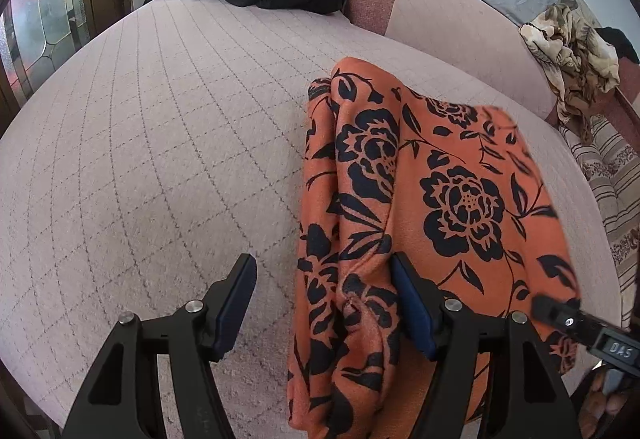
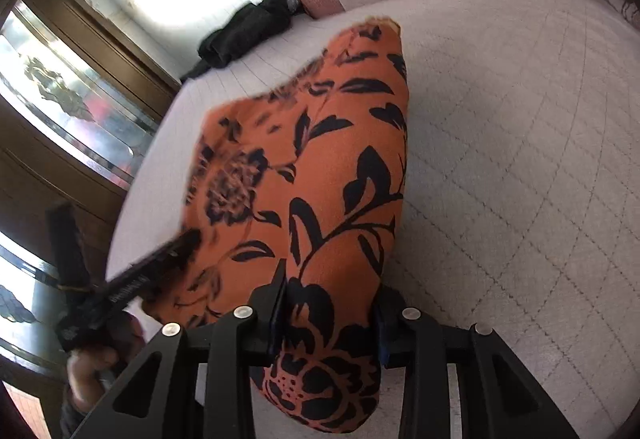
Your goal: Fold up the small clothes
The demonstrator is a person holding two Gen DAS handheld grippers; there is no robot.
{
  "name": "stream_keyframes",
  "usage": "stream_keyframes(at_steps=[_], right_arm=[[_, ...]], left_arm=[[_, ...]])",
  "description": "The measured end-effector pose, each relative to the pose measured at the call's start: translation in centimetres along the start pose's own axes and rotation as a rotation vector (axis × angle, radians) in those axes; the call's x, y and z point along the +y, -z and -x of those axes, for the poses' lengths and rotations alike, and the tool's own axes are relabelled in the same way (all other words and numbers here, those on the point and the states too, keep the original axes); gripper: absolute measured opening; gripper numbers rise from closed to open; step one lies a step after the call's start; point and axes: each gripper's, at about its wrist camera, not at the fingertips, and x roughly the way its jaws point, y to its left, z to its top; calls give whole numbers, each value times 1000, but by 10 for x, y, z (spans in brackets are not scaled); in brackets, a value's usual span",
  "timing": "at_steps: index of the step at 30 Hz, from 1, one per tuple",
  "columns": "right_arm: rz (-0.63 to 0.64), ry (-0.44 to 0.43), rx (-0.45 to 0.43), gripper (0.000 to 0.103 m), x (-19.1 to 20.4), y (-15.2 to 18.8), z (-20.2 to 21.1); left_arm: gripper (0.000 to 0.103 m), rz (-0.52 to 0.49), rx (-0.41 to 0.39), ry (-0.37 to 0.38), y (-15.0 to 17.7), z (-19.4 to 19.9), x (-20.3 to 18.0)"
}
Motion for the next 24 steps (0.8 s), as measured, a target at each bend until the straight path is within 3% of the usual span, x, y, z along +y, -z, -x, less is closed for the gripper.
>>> stream_keyframes(at_steps=[1,3,6,10,13,14,15,17,20,21,23,24], right_arm=[[-54,-24,8,52,-12,2,-5],[-164,-157,-11,61,-30,1,3],[-203,-214,-88,71,-41,-5,21],[-302,-295,-92,74,-52,-34,11],[-375,-316,-1,71,-56,-52,-26],[-354,-306,16,51,-49,-55,-32],[-269,-243,5,40,-34,-57,-29],[-139,-153,-49,34,-8,-58,-15],[-38,-11,-47,34,6,-52,-23],[-47,-4,-41,36,3,-49,-29],[-117,-77,-64,42,-4,-49,-24],[-152,-103,-67,59,-8,-49,-21]], left_arm=[[70,0,-3,-2,0,0,0],[70,-1,-6,-2,0,2,0],[70,4,-8,-2,0,2,0],[71,4,-8,1,0,1,1],[71,12,-6,8,0,1,3],[71,13,-7,8,0,1,4],[71,15,-6,9,0,1,5],[71,19,-5,17,0,1,6],[72,18,-2,21,0,0,5],[72,18,-4,22,0,0,5],[71,51,-6,60,0,3,12],[71,84,-6,99,-1,7,18]])
